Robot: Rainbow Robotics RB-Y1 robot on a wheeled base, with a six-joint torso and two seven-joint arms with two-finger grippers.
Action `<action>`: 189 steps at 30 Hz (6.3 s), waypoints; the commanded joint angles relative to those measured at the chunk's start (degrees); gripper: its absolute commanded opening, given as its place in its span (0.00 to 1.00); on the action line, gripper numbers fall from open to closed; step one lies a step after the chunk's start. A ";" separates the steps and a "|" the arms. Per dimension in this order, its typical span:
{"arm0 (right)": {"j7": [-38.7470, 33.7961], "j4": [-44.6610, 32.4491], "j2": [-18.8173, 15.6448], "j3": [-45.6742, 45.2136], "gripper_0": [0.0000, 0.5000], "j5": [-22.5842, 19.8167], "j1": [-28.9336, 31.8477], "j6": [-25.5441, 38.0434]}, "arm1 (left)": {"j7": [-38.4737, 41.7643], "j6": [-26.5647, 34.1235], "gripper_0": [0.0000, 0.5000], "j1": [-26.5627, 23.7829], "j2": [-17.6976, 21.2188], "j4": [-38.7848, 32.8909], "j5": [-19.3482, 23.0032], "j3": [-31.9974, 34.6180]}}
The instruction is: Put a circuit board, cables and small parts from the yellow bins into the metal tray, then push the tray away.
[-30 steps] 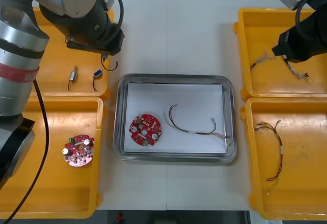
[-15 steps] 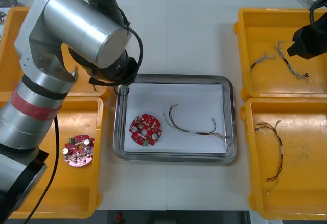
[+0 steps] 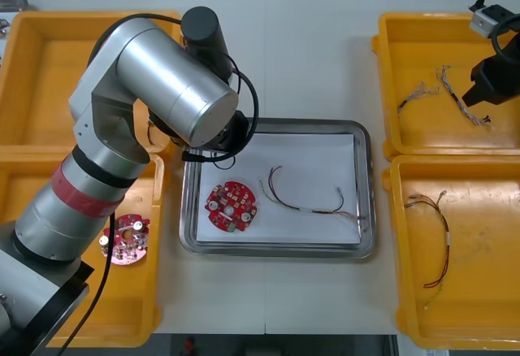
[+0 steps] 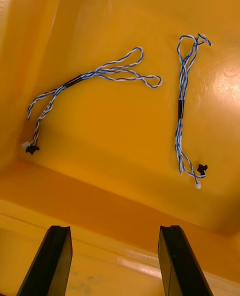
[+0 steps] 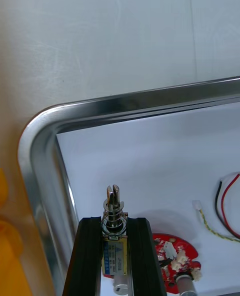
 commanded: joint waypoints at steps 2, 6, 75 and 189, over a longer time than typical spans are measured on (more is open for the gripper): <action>3.69 5.52 -2.09 -1.78 1.00 1.13 -5.54 -4.30 | 4.88 -3.61 0.00 1.84 -1.36 -1.51 -0.92 -2.71; 4.65 8.59 -2.09 -1.43 1.00 1.22 -5.89 -8.17 | 4.96 -5.55 0.00 2.63 -1.36 -0.36 -2.15 -3.94; 19.33 36.37 1.86 -0.28 1.00 1.04 -3.78 -40.25 | 0.22 7.29 1.00 -6.60 4.53 0.87 7.52 7.92; 16.43 -18.04 7.75 42.25 0.00 -3.97 5.18 -20.91 | -39.24 -15.48 0.00 -14.24 14.11 49.91 9.89 15.75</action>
